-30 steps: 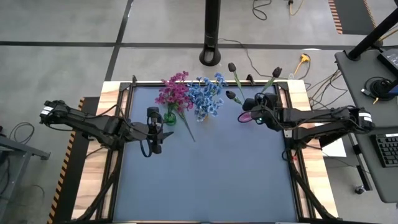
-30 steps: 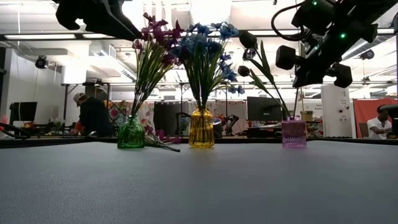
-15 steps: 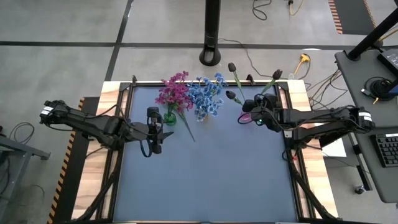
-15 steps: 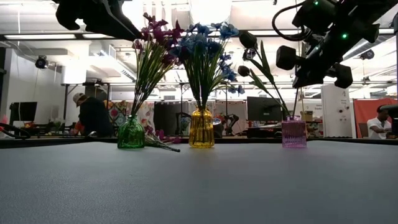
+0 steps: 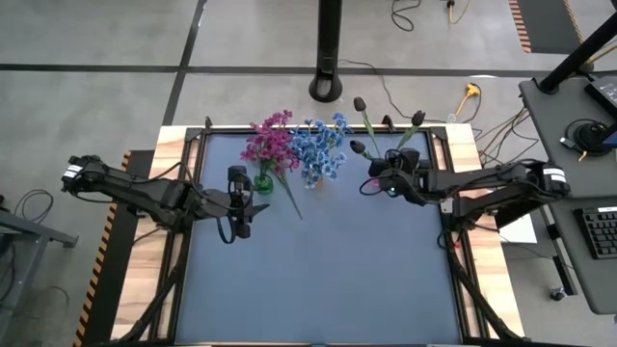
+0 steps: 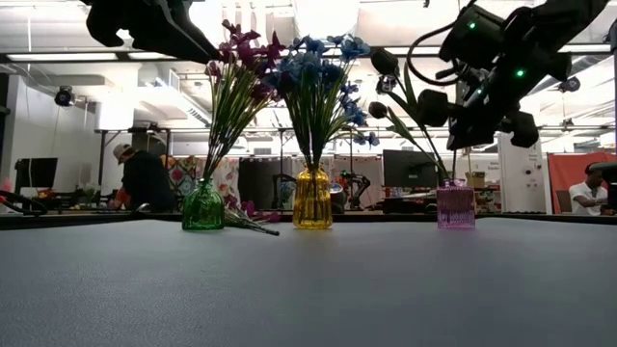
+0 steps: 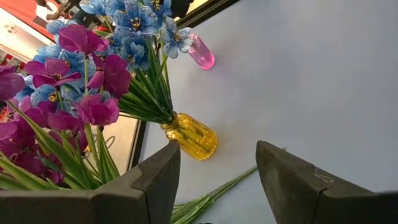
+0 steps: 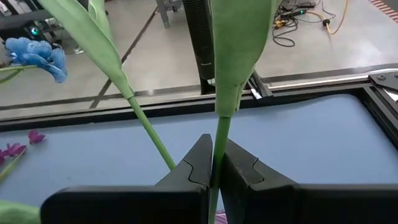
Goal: Sort flowers into vase by color
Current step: Put the black flower into the purple flower vase
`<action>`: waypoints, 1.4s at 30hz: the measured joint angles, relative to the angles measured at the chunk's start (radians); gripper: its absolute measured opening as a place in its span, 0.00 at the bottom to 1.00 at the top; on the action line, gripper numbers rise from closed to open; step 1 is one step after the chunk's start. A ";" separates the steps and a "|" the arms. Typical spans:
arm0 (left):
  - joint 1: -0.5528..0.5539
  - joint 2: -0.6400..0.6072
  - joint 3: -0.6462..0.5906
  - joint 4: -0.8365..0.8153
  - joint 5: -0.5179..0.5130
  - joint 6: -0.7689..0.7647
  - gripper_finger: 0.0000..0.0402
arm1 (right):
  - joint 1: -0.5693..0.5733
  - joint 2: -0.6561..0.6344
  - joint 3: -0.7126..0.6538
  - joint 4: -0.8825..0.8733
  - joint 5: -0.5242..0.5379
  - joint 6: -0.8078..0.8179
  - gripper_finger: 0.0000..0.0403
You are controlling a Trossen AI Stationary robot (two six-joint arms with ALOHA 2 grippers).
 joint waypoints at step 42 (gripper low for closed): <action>0.000 0.000 -0.002 -0.048 0.001 -0.072 0.48 | 0.006 -0.090 0.001 -0.090 -0.247 0.067 0.58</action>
